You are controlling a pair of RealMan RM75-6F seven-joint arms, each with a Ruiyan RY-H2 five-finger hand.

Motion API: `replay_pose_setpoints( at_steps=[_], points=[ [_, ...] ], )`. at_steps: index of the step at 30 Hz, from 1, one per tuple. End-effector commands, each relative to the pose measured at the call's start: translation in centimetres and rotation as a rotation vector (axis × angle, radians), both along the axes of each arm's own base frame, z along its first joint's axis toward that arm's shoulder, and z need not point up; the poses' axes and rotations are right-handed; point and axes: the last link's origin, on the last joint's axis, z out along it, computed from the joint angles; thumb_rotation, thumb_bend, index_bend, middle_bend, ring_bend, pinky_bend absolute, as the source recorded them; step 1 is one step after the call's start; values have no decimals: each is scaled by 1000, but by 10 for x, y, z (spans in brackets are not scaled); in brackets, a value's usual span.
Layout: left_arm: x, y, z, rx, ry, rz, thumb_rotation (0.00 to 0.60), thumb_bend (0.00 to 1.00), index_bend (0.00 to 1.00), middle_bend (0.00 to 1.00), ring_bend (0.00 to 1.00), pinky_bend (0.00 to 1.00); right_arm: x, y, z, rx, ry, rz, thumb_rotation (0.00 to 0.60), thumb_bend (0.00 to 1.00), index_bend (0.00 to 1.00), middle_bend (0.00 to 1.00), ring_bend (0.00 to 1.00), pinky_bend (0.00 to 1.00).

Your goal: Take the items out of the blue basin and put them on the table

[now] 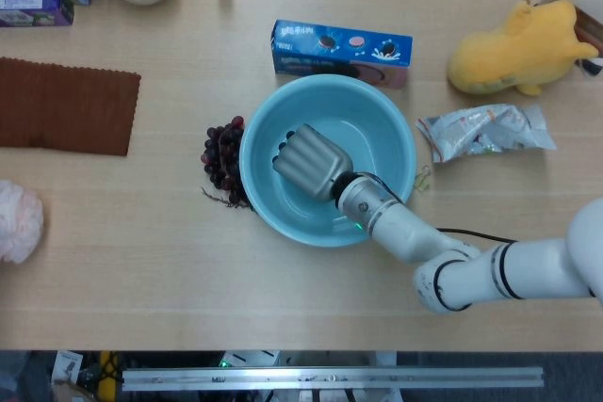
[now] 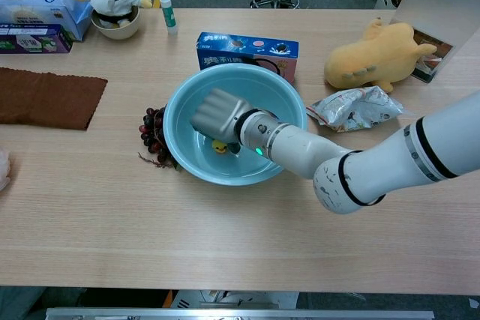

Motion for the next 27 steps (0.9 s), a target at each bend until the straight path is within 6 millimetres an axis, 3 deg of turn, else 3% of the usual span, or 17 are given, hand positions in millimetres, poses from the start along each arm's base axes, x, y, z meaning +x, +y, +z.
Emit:
replay_pose_setpoints(
  at_steps=[1,10,17,22,27],
  points=[
    [0,0,0,0,0,-1,600,270,194,254,233,333,2,-1,3,-7,-8,5,600,306,595,482,420,565],
    [3,1,1,1,2,-8,600,270,194,254,233,333,10,-7,27,-25,-80,-12,600,306,600,492,431,565],
    [6,2,2,6,4,-19,600,270,195,254,233,333,14,-20,76,-85,-168,-32,600,307,600,493,431,565],
    [8,1,3,6,6,-25,600,270,195,254,233,333,2,-30,115,-141,-202,-67,600,307,600,493,431,565],
    [11,3,2,2,5,-37,600,270,195,254,233,333,-25,-41,148,-207,-180,-112,600,307,600,493,431,565]
  ],
)
